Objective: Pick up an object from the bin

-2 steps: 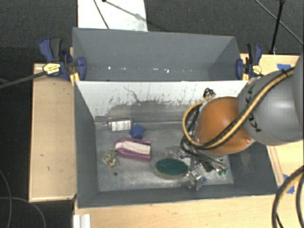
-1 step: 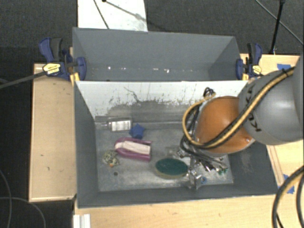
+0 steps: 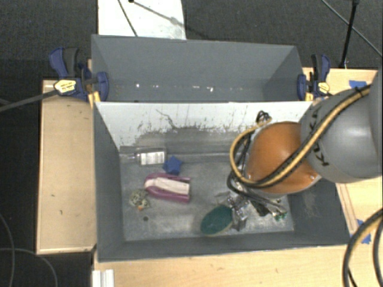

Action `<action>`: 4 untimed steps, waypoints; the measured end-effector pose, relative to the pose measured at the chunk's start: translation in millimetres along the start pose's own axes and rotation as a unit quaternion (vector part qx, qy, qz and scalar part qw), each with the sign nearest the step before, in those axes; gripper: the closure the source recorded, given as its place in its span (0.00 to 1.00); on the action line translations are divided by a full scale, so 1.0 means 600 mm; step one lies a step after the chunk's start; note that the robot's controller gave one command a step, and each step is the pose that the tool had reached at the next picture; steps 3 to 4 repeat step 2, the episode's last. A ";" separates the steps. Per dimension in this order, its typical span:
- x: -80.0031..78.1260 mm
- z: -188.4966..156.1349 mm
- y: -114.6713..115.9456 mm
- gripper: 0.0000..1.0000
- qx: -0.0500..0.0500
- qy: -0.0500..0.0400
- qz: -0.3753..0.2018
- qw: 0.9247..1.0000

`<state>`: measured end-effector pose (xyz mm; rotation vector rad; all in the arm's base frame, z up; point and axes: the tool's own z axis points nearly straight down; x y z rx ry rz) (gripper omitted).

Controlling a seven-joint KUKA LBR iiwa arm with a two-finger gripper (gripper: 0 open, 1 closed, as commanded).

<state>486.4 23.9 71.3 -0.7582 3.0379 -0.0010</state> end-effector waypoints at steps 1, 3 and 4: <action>-0.005 -0.160 -0.002 1.00 0.000 0.000 0.002 1.000; -0.008 -0.209 -0.003 1.00 -0.001 0.002 0.006 1.000; -0.008 -0.209 -0.003 1.00 -0.001 0.002 0.006 1.000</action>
Offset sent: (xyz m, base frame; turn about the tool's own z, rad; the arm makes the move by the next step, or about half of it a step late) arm 0.0000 0.0000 0.0920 0.0000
